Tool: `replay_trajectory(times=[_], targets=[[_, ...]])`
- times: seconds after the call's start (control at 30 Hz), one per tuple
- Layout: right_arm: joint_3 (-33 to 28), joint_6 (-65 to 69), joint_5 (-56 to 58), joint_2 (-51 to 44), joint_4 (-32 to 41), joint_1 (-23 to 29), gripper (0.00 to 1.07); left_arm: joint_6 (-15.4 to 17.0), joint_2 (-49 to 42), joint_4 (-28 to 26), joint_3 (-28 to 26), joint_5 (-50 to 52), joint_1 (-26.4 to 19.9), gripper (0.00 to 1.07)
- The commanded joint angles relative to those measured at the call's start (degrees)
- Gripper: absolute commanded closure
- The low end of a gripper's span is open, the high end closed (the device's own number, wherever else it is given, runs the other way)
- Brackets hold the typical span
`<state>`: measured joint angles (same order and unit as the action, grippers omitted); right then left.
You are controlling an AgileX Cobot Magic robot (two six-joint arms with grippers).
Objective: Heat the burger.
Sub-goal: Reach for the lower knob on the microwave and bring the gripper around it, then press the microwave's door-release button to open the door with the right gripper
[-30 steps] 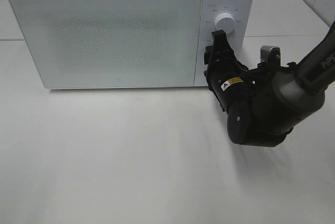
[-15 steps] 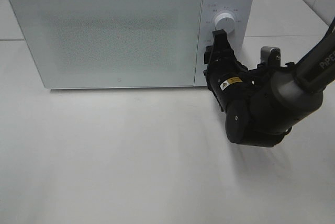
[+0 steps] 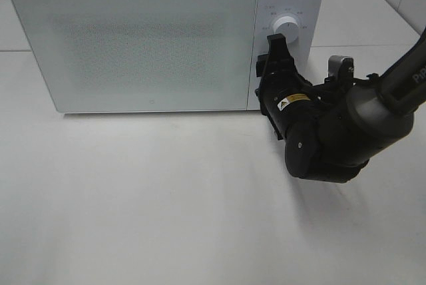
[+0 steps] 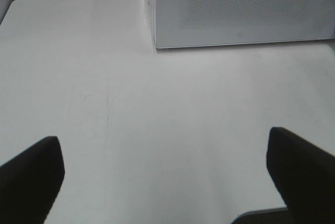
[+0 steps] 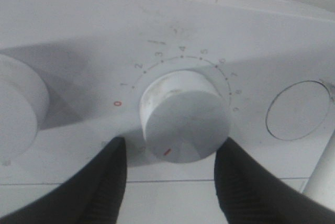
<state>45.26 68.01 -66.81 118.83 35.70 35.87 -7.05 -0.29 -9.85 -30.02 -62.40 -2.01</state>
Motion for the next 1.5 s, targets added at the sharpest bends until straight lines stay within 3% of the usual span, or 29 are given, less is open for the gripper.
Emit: replay_trajectory(times=[0.03, 0.7, 0.97, 1.07, 1.13, 1.23, 1.33, 1.5], targets=[[1.2, -0.7, -13.4, -1.6, -1.1, -0.3, 0.55, 0.1, -1.3, -0.4, 0.2, 0.9, 0.1, 0.07], [-12.1, -10.1, -0.7, -12.2, -7.3, -0.3, 0.49, 0.1, -1.3, -0.4, 0.2, 0.9, 0.1, 0.07], [-13.2, -36.2, 21.5, -21.5, -10.4, -0.5, 0.46, 0.1, -1.3, -0.4, 0.2, 0.9, 0.1, 0.07], [-13.2, -39.9, 24.0, -22.5, -10.4, -0.5, 0.46, 0.1, -1.3, -0.4, 0.2, 0.9, 0.1, 0.07], [-13.0, -53.1, 33.7, -25.4, -10.4, -0.5, 0.44, 0.1, -1.3, -0.4, 0.2, 0.9, 0.1, 0.07], [-13.0, -55.7, 35.5, -26.1, -10.3, -0.5, 0.43, 0.1, -1.3, -0.4, 0.2, 0.9, 0.1, 0.07], [-13.0, -66.5, 43.0, -28.6, -10.2, -0.5, 0.38, 0.1, -1.3, -0.4, 0.2, 0.9, 0.1, 0.07], [-12.5, -76.3, 55.2, -33.6, -10.5, -4.4, 0.36, 0.1, -1.3, -0.4, 0.2, 0.9, 0.1, 0.07]])
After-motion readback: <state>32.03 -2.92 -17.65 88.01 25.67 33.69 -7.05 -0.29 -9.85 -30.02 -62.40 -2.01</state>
